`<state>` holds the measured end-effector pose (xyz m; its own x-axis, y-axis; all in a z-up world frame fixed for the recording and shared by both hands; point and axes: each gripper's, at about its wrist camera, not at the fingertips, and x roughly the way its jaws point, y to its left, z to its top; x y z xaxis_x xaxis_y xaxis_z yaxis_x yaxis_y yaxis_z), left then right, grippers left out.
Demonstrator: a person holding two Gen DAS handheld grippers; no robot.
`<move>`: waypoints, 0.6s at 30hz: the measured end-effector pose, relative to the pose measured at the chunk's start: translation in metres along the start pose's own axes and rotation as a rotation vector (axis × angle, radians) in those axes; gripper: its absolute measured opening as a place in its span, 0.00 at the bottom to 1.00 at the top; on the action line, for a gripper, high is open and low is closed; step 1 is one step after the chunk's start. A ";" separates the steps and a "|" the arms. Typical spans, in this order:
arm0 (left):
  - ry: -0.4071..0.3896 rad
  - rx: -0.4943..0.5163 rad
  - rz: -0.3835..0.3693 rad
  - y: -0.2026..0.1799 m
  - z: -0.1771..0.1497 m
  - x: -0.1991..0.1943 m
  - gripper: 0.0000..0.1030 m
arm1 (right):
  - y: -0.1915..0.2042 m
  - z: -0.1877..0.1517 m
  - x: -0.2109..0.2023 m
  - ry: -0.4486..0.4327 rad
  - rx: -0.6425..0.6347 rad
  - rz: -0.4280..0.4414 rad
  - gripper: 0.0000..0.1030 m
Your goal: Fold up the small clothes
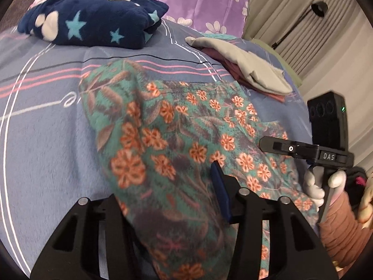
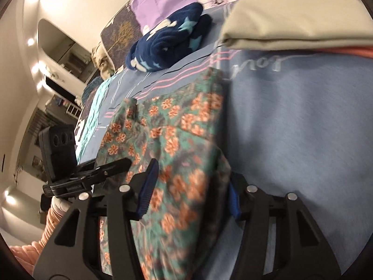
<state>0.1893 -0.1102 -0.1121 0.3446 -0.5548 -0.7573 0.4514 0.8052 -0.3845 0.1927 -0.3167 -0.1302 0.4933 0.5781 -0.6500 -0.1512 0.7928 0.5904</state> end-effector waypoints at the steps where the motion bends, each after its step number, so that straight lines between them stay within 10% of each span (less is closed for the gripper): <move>1: 0.002 0.013 0.011 -0.002 0.001 0.002 0.47 | 0.002 0.001 0.003 0.004 -0.014 -0.007 0.53; 12: -0.019 0.054 0.022 -0.002 0.002 0.005 0.41 | -0.007 0.000 0.001 -0.007 0.005 0.023 0.33; 18: -0.025 0.066 0.040 -0.003 0.005 0.008 0.35 | -0.003 0.004 0.008 0.005 -0.015 0.014 0.39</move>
<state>0.1944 -0.1183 -0.1141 0.3831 -0.5282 -0.7578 0.4897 0.8117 -0.3182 0.2008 -0.3153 -0.1349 0.4865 0.5899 -0.6444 -0.1709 0.7876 0.5920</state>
